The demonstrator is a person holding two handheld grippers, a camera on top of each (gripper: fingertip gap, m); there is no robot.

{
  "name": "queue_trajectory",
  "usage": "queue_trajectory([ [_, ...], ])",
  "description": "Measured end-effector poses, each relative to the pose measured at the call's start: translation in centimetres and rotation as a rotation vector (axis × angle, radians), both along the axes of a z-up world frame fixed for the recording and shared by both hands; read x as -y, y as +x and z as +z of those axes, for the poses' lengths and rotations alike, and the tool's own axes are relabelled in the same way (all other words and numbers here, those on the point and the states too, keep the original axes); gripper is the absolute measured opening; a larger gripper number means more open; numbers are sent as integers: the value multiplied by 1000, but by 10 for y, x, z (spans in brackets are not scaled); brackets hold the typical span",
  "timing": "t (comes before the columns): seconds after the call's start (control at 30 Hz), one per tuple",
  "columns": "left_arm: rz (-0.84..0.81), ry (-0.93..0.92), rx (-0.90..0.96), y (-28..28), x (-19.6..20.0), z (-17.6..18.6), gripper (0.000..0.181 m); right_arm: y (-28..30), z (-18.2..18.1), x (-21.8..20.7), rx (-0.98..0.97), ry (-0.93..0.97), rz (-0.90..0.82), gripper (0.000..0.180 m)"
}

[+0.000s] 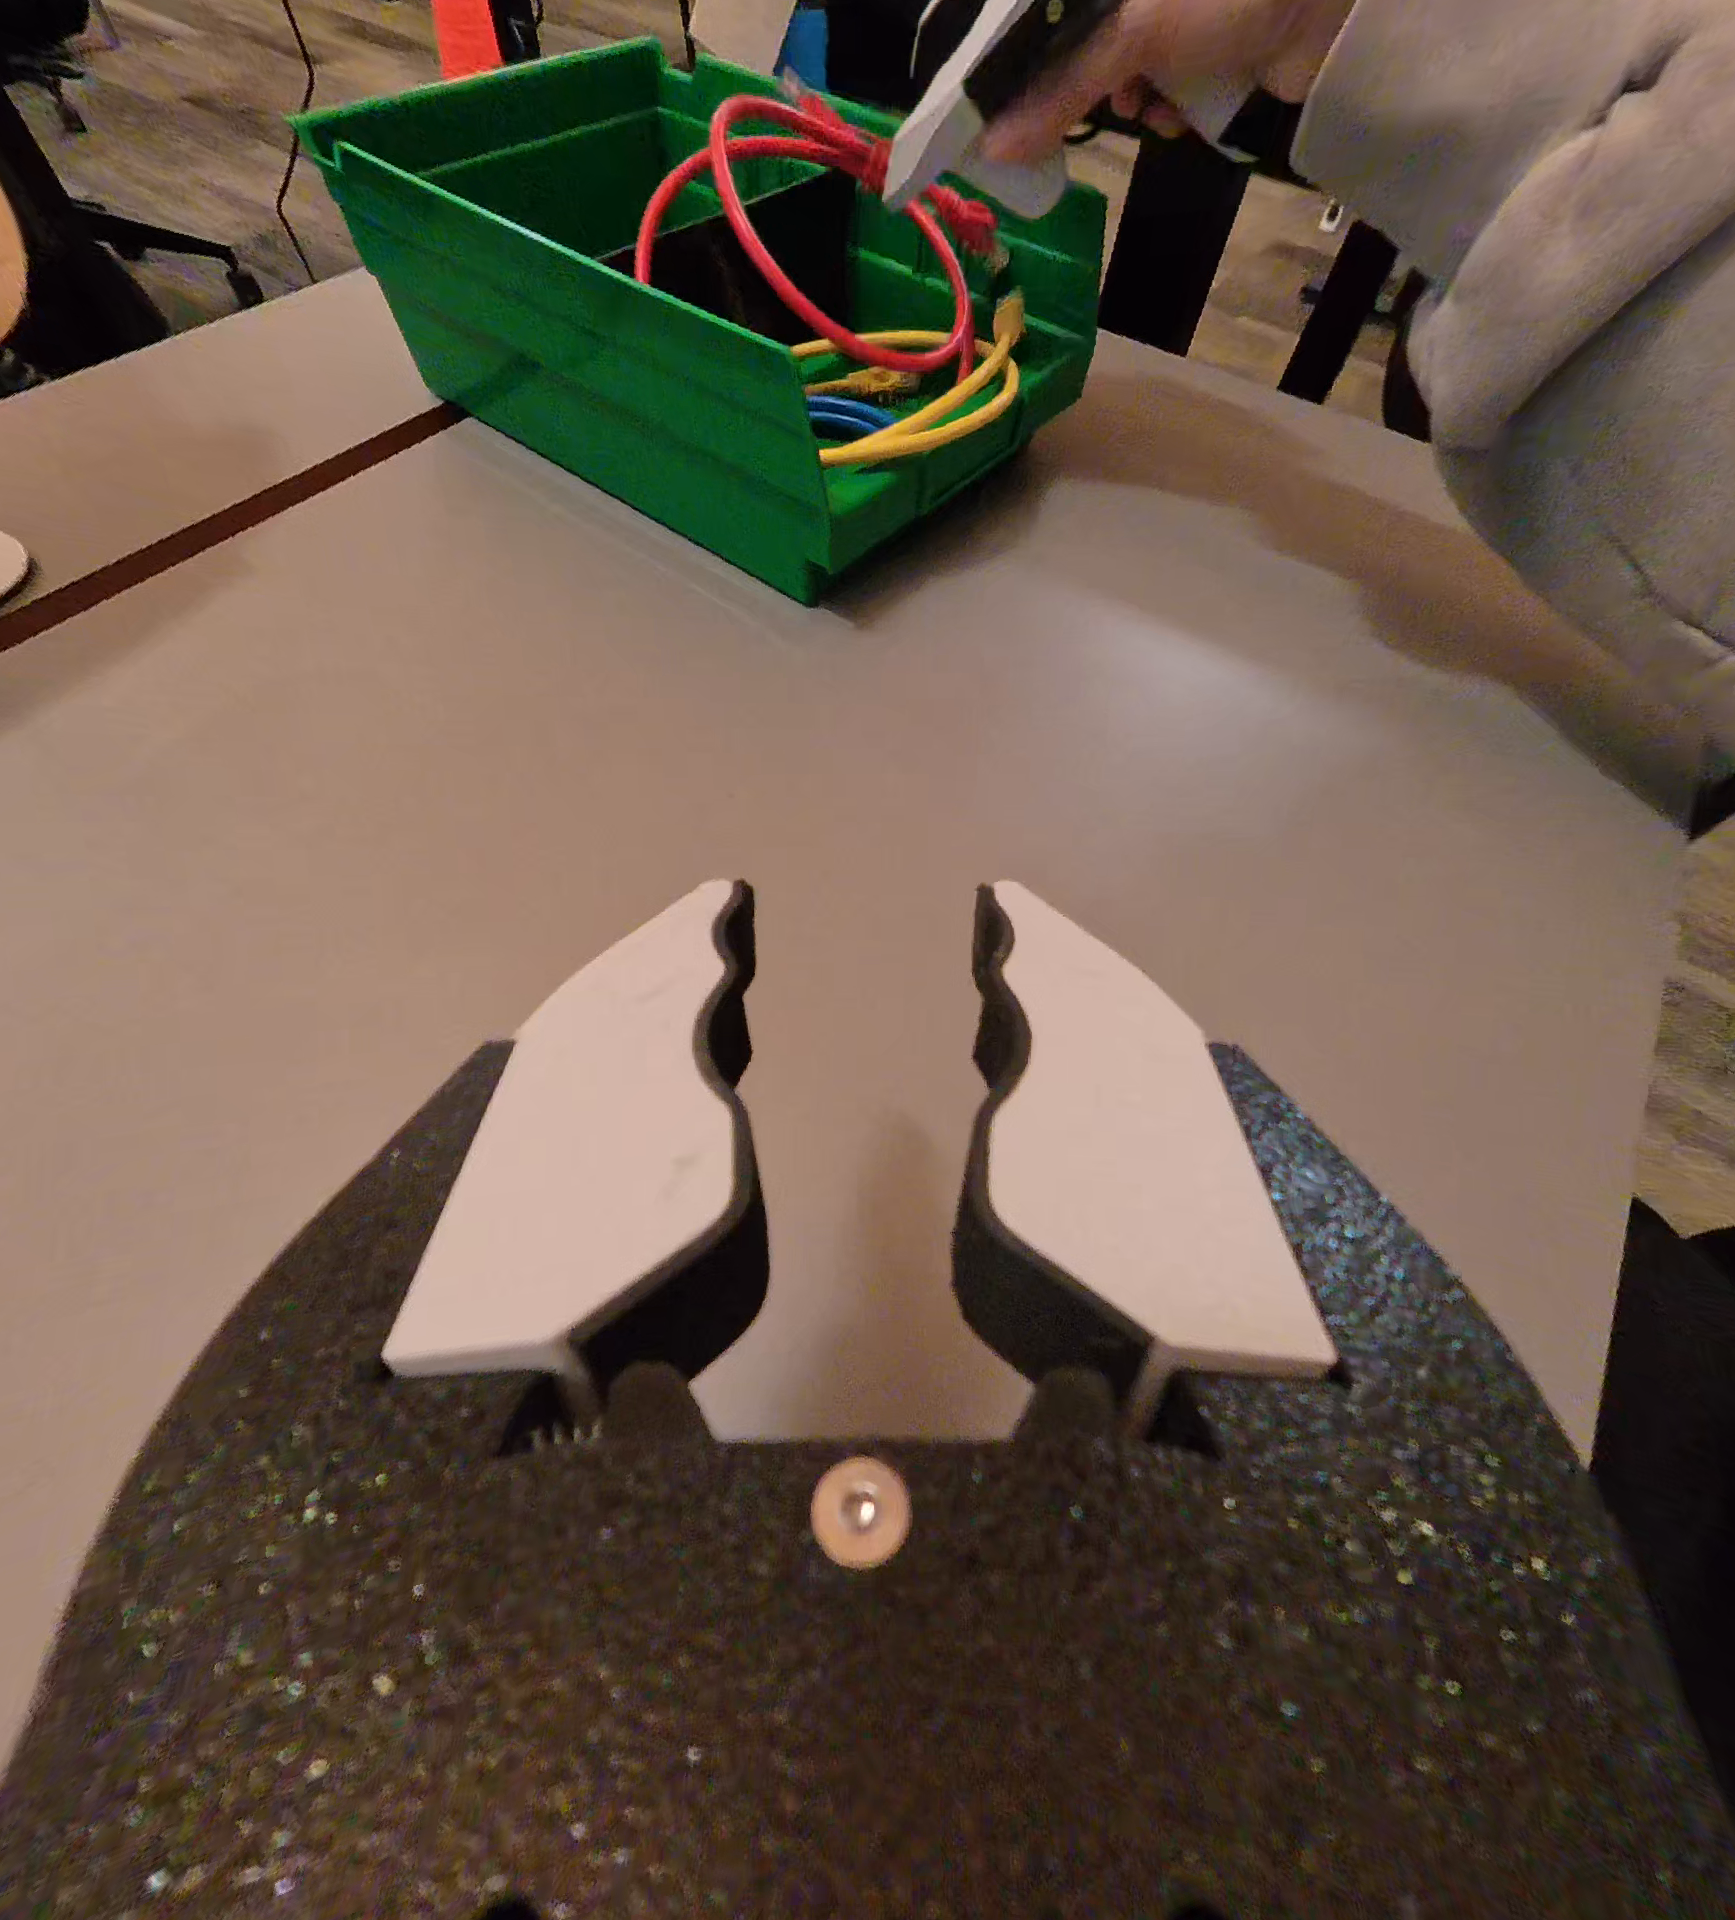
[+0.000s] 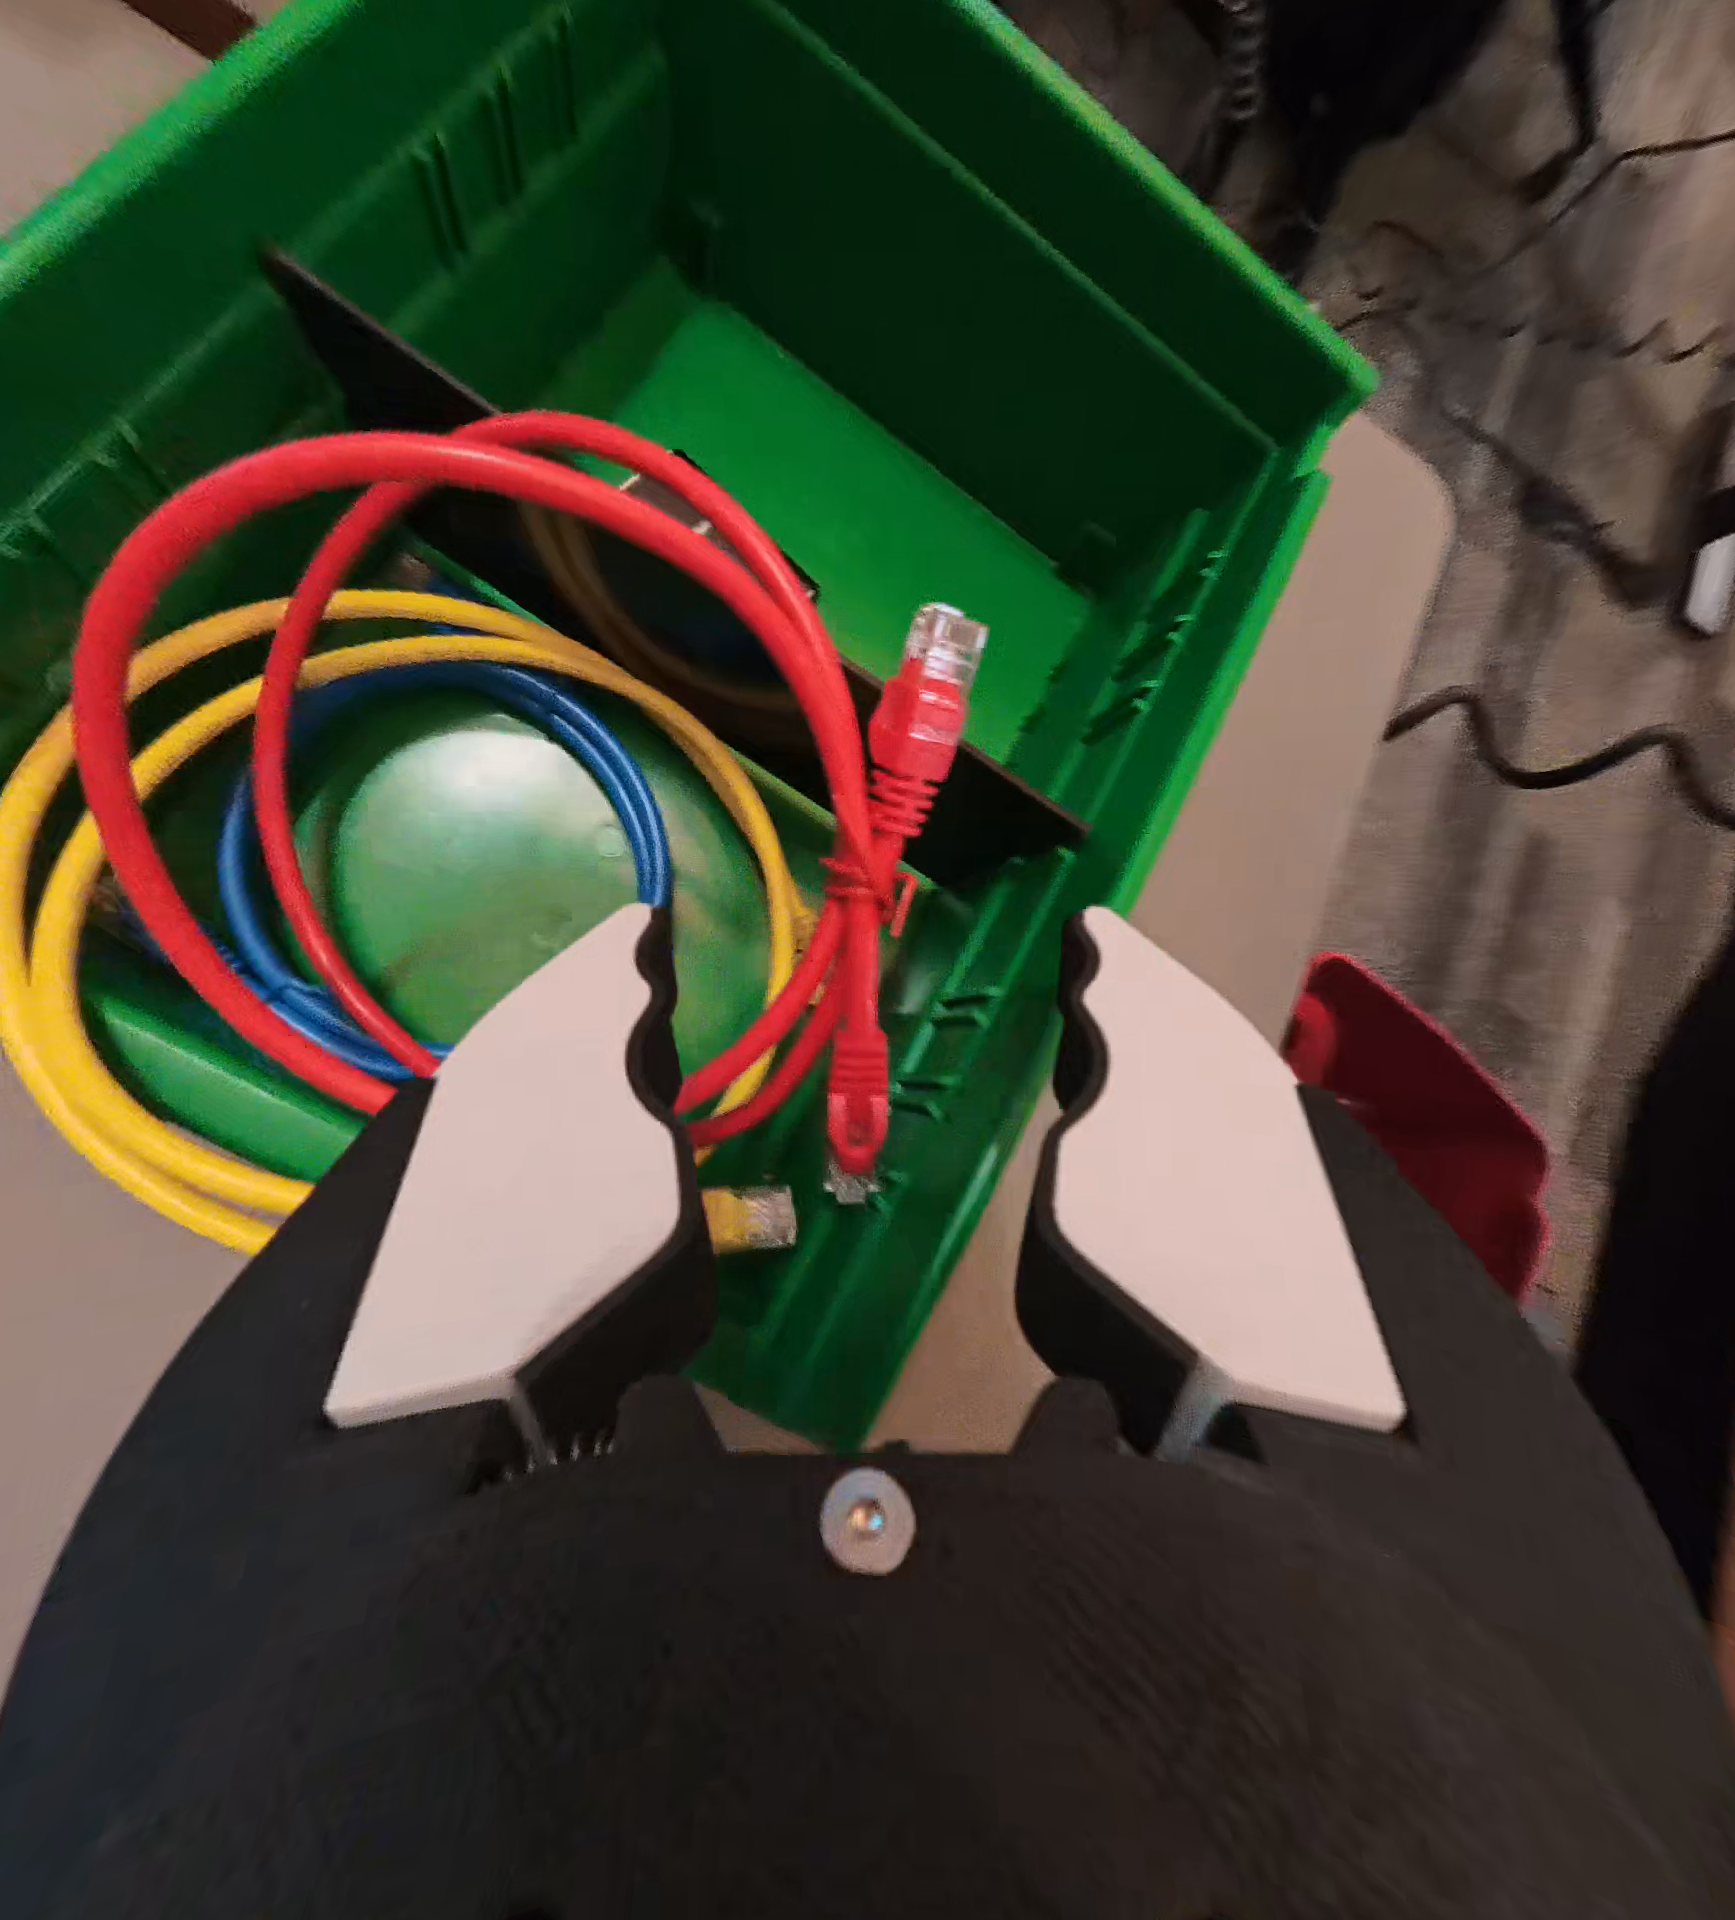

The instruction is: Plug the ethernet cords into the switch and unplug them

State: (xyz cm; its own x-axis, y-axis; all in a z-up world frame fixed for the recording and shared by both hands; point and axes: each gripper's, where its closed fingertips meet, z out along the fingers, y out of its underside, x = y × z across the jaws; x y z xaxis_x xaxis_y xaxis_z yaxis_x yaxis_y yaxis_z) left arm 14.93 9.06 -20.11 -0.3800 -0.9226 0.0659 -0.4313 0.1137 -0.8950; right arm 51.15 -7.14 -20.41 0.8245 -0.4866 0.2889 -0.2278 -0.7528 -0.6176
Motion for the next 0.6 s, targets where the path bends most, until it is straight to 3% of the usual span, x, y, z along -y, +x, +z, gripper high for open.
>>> queue_trajectory([
  [0.17, 1, -99, 26, 20, 3, 17, 53, -37, 36, 16, 1, 205, -31, 78],
  [0.33, -63, -142, -1, 67, 16, 40, 65, -118, 52, 29, 134, 400, -27, 80],
  [0.47, -97, -150, -109, 129, 32, 49, 68, -173, 37, 32, 122, 462, -43, 78],
  [0.57, -85, -66, -333, 175, 35, 35, 84, -190, 25, 35, 105, 470, -68, 81],
  [0.6, -59, -35, -394, 190, 34, 32, 80, -194, 23, 33, 97, 450, -44, 84],
])
